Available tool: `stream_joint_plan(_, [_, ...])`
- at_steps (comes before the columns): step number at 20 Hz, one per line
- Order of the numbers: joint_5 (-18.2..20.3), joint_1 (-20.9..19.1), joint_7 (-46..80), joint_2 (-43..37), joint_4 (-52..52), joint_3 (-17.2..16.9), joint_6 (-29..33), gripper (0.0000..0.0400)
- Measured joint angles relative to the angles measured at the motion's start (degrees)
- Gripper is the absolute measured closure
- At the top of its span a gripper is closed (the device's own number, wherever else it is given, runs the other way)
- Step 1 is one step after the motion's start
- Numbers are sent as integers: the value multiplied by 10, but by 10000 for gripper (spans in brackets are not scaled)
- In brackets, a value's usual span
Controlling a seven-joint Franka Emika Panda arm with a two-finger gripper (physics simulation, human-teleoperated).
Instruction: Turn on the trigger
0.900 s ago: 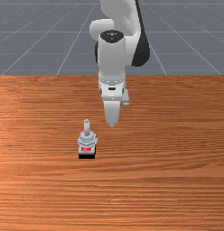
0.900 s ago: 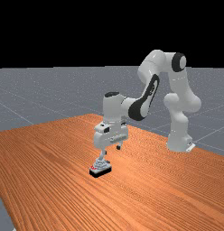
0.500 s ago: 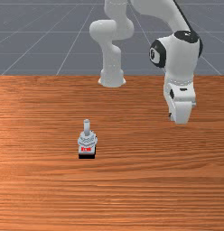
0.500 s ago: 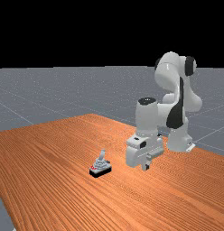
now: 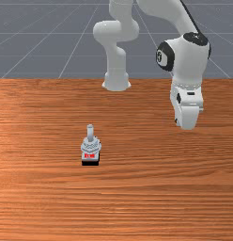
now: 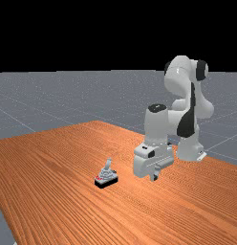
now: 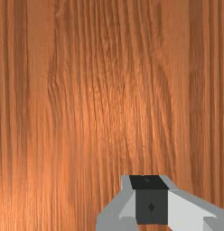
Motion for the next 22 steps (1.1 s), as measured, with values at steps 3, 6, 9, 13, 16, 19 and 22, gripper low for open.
stream_joint_plan(3, [0,0,-2,0,-1,0,1,400])
stream_joint_plan(6, [4,-3,-10,8,13,3,-20,400])
stream_joint_plan(9, [-11,5,4,7,7,-4,-8,400])
stream_joint_plan(13, [-10,5,6,0,-13,-3,28,400])
stream_joint_plan(16, [-28,19,25,14,17,-11,-15,400])
stream_joint_plan(19, [-54,36,47,25,30,-25,-30,400])
stream_joint_plan(22, [-56,35,48,23,25,-27,-28,400])
